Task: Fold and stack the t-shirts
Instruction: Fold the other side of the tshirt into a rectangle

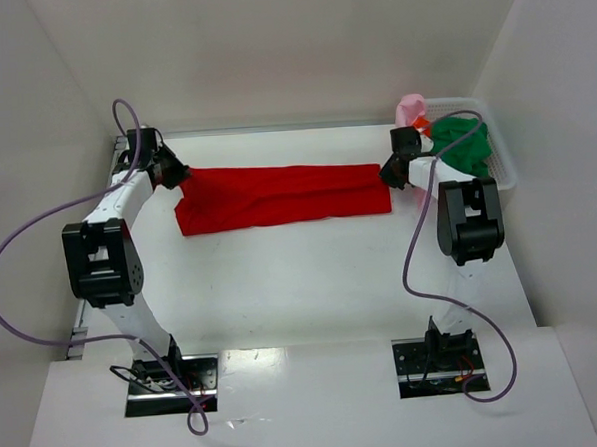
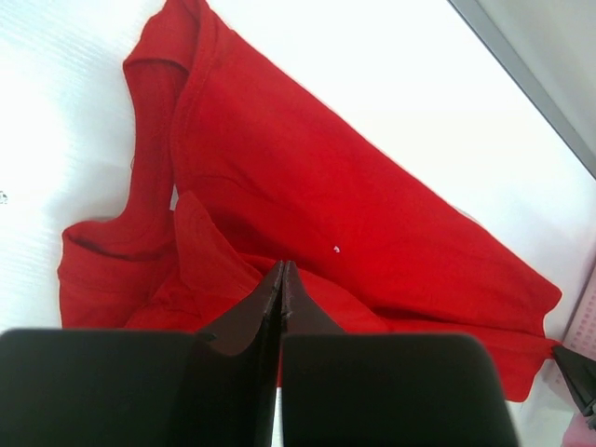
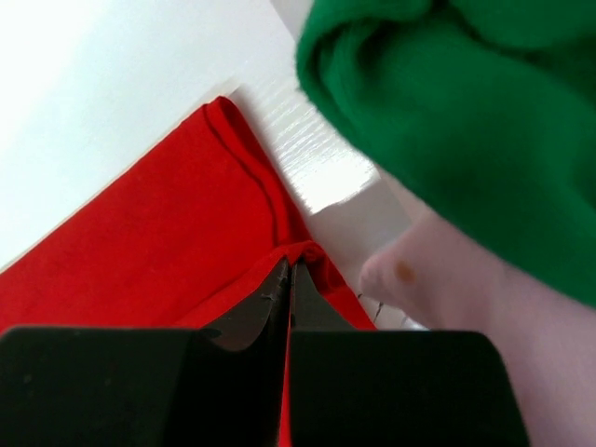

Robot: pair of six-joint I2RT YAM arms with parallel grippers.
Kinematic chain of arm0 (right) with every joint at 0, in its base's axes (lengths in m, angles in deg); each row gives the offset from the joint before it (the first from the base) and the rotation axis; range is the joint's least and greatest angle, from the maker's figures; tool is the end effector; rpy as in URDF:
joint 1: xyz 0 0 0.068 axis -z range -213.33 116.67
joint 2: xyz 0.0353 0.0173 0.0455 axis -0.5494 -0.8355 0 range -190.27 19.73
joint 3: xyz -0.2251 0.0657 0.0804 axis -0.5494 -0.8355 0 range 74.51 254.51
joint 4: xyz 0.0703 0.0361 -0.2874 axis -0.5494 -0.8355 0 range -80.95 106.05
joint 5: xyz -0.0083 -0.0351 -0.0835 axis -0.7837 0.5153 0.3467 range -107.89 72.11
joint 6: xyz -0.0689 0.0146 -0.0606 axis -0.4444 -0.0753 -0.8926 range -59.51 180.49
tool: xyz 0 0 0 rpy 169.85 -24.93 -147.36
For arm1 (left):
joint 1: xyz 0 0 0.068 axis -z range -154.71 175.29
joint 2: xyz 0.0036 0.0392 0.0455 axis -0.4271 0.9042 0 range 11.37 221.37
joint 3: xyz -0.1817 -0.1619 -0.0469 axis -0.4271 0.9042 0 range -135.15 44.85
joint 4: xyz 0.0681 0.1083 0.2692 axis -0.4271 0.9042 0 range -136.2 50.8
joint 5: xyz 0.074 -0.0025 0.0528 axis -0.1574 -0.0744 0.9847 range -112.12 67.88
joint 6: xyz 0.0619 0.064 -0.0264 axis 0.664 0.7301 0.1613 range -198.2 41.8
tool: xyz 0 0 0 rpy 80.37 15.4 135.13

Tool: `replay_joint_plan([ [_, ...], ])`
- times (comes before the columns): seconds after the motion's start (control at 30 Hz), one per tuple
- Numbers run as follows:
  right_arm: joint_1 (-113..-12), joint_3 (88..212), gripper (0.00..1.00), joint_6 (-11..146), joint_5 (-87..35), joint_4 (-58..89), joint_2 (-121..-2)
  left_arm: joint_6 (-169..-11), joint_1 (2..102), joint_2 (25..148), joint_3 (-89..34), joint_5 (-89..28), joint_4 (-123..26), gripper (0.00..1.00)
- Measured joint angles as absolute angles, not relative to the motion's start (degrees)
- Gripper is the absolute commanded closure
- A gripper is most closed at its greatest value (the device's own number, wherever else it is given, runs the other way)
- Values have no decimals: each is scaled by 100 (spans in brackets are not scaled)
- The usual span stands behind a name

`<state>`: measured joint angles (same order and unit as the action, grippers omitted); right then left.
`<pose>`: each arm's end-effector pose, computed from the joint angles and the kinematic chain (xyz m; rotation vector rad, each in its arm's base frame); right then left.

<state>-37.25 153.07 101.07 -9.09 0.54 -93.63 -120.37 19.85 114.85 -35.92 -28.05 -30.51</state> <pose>0.4815 0.0202 0.0990 0.8317 2.2953 0.1598 0.4823 0.0373 0.1933 -0.8667 2.1060 -0.4588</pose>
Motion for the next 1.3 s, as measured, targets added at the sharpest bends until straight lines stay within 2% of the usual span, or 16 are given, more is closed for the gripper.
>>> replay_joint_plan([
  [0.97, -3725, 15336, 100, 10000, -867, 33, -9567, -12011, 1872, 12381, -4226, -3022, -3165, 100],
  [1.3, -3727, 15006, 100, 9986, -843, 39, -9274, -11991, 1861, 12488, -4318, -3098, -3172, 100],
])
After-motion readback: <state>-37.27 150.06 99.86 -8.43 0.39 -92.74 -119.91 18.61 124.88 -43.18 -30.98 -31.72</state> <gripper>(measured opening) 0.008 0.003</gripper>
